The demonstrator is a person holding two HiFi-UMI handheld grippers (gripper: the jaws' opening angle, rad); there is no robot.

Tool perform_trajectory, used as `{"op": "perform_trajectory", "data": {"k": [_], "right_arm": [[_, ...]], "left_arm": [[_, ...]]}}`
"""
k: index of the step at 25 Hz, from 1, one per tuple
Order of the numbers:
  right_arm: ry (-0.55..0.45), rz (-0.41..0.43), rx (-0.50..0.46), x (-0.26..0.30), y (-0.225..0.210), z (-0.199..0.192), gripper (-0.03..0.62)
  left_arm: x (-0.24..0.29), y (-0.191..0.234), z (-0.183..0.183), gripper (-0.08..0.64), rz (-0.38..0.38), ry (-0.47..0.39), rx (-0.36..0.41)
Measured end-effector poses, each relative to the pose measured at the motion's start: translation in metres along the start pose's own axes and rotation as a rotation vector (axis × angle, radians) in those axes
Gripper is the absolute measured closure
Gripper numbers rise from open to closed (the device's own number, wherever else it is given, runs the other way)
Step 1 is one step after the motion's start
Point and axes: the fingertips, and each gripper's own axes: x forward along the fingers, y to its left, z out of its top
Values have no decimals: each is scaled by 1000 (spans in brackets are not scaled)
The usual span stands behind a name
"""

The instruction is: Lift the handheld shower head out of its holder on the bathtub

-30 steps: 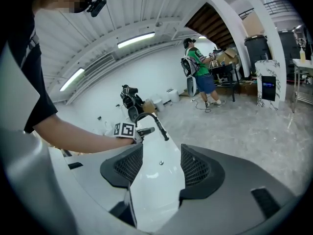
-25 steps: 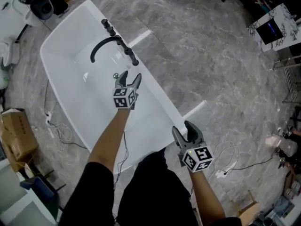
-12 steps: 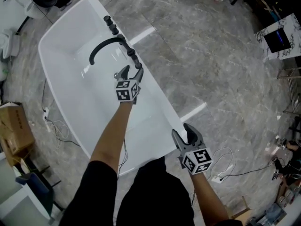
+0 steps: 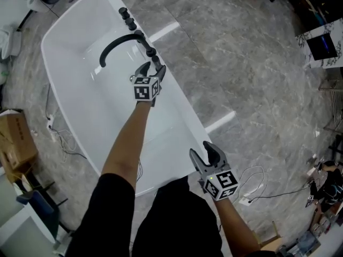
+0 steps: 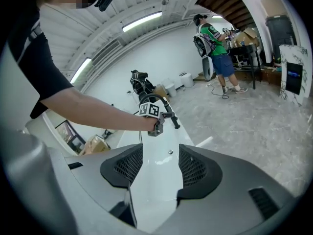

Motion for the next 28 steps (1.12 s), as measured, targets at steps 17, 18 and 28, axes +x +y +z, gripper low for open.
{"op": "perform_trajectory", "data": {"k": [17,18,28], "right_arm": [[-5,-70,23,-15,-38,-8,379],[-4,-69,24,-17,-38,-9,379],[-16,-98,6,-46,-41,-9,379]], "left_arm": [[25,6,-11,414,17,79,16],[24,6,-11,415,19,78,11],[2,4,-11,426,34,78,46]]}}
